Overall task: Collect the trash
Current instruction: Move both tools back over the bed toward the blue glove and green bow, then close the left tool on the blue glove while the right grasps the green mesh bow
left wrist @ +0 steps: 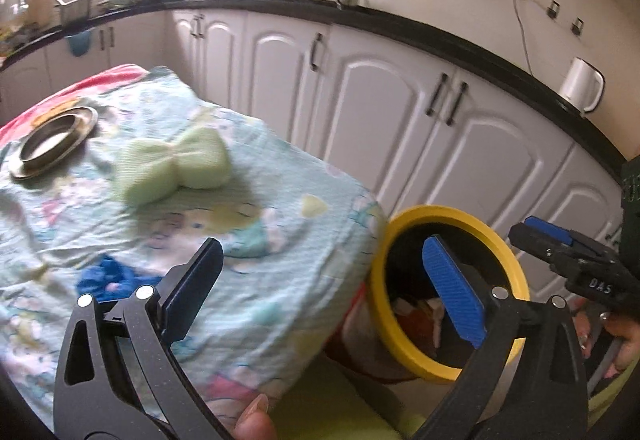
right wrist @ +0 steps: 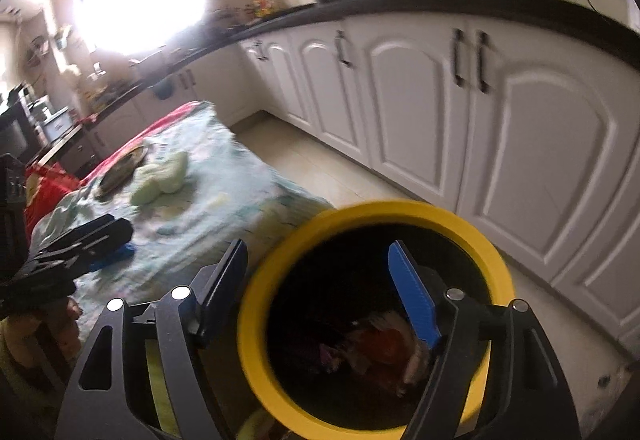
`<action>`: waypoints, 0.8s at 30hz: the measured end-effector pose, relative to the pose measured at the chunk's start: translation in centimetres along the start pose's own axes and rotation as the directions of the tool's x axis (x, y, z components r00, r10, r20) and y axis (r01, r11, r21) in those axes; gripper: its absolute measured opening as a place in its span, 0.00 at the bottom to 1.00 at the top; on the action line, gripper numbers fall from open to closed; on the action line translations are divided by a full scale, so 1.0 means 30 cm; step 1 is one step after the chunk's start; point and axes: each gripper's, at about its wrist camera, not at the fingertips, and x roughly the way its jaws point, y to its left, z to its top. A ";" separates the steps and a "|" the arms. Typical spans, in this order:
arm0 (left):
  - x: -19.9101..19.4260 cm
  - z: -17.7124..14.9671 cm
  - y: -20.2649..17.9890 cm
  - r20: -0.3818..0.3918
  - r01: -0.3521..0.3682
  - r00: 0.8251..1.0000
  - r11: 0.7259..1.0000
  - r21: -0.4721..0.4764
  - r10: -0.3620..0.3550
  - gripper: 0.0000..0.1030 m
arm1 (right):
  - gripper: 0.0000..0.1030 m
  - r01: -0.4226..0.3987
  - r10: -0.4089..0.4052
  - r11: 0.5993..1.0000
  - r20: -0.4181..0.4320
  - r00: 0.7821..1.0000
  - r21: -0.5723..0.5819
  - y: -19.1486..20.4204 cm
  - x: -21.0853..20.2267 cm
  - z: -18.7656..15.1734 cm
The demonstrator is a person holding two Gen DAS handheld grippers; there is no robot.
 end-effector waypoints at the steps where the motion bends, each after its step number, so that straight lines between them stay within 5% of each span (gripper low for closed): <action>1: -0.009 0.001 0.019 0.008 -0.015 1.000 1.000 -0.006 0.015 0.89 | 0.69 -0.006 0.006 1.000 0.000 1.000 -0.011 0.017 0.004 0.009; 13: -0.056 -0.023 0.326 -0.001 -0.164 0.986 0.972 -0.170 0.166 0.89 | 0.72 -0.173 0.169 0.974 -0.042 0.985 -0.143 0.316 0.159 0.187; 24: -0.027 -0.079 0.445 -0.067 -0.144 0.989 0.963 -0.229 0.132 0.87 | 0.72 -0.275 0.242 0.950 -0.209 0.947 -0.147 0.572 0.511 0.288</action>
